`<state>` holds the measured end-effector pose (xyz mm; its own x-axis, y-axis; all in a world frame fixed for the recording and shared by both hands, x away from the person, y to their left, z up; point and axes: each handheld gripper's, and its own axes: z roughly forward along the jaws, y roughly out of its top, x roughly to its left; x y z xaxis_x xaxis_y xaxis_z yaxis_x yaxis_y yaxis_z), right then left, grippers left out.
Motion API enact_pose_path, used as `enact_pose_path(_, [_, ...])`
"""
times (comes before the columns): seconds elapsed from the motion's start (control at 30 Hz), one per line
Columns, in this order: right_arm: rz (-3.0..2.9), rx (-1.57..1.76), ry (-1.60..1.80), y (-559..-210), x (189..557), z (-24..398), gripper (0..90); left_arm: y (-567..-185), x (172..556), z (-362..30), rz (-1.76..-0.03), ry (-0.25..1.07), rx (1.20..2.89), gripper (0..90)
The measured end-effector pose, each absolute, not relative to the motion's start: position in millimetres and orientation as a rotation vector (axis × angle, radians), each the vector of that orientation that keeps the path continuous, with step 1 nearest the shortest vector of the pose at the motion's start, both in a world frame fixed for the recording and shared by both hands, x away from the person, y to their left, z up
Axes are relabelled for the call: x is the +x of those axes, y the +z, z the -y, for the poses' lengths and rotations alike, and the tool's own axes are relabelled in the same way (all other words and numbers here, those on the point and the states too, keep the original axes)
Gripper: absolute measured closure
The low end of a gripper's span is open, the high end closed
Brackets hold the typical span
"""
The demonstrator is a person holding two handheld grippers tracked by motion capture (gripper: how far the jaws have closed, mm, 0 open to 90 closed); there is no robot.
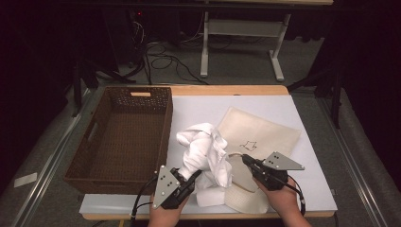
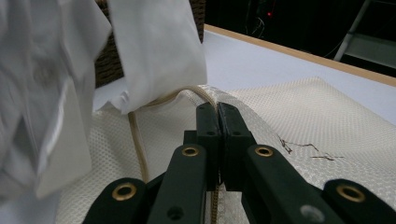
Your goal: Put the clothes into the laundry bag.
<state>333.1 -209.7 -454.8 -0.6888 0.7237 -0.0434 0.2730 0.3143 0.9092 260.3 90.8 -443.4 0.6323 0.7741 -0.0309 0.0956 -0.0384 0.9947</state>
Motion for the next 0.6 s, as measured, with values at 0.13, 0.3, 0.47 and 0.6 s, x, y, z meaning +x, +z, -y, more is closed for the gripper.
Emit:
enact_pose_path(0.13, [-2.128, 0.882, 1.358, -453.8, 332.6, 211.5, 90.0, -455.1, 264.4, -72.4, -0.742, 0.628, 1.592, 74.3])
enact_pose_path(0.3, [-2.124, 0.881, 1.365, -453.0, 331.9, 213.9, 89.9, -457.8, 266.0, -66.4, -0.758, 0.636, 1.589, 74.4])
enact_pose_path(0.47, [-2.127, 0.877, 1.371, -453.9, 332.2, 213.9, 89.9, -455.0, 271.1, -59.6, -0.775, 0.645, 1.543, 74.5])
enact_pose_path(0.6, [-2.125, 0.881, 1.383, -452.3, 331.1, 215.2, 89.9, -458.4, 276.7, -49.3, -0.763, 0.667, 1.556, 74.4])
